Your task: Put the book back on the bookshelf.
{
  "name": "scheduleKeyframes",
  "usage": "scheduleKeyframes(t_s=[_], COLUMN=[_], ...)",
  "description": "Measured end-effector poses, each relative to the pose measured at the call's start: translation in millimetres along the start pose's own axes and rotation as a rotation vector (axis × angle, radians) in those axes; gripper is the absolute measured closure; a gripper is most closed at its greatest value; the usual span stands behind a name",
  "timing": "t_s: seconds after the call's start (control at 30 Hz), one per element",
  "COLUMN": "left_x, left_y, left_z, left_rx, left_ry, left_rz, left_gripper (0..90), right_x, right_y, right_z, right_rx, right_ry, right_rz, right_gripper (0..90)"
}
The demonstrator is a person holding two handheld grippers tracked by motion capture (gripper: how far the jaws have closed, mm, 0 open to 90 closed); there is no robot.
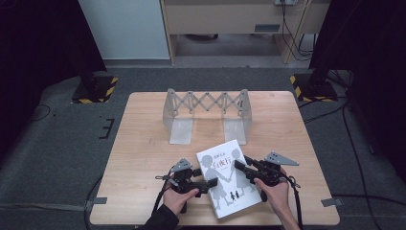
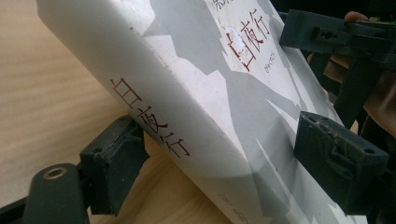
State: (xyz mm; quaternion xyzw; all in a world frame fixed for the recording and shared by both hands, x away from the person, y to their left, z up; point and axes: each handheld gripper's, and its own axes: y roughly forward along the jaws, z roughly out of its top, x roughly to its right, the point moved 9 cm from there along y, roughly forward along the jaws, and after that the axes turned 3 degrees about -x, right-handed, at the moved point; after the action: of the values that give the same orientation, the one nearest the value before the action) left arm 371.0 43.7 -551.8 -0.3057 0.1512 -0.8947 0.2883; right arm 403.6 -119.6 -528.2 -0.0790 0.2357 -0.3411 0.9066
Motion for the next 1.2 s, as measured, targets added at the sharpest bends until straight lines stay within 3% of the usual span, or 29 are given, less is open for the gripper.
scheduleKeyframes(t_s=[0.2,0.37,0.57,0.63,0.8,0.97,1.2], left_x=[3.9,6.8,19.2,19.0,18.0,15.9,15.3], left_y=[-1.5,0.5,7.5,5.0,5.3,5.6,6.6], left_z=[6.1,9.9,12.2,13.3,13.8,13.1,14.4], left_rx=[0.045,0.065,0.071,0.088,0.098,0.102,0.104], left_ry=[-0.001,-0.002,0.047,0.015,0.010,-0.021,-0.033], left_rz=[-0.050,-0.072,-0.107,-0.128,-0.127,-0.122,-0.118], left_gripper=[20.4,21.4,24.5,30.2,32.4,33.5,33.6], right_x=[-6.8,-9.7,-14.7,-15.9,-12.0,-7.7,-7.5], right_y=[-4.4,-4.4,-0.7,-0.6,0.9,0.2,3.5], right_z=[7.8,8.8,8.1,8.3,6.8,0.8,-1.2], right_rx=[0.047,0.053,0.046,0.043,0.029,-0.010,-0.009], right_ry=[-0.033,-0.048,-0.033,-0.025,-0.005,-0.012,0.053], right_rz=[0.034,0.050,0.075,0.080,0.072,0.059,0.077], right_gripper=[57.4,57.0,55.2,54.9,53.8,50.1,52.5])
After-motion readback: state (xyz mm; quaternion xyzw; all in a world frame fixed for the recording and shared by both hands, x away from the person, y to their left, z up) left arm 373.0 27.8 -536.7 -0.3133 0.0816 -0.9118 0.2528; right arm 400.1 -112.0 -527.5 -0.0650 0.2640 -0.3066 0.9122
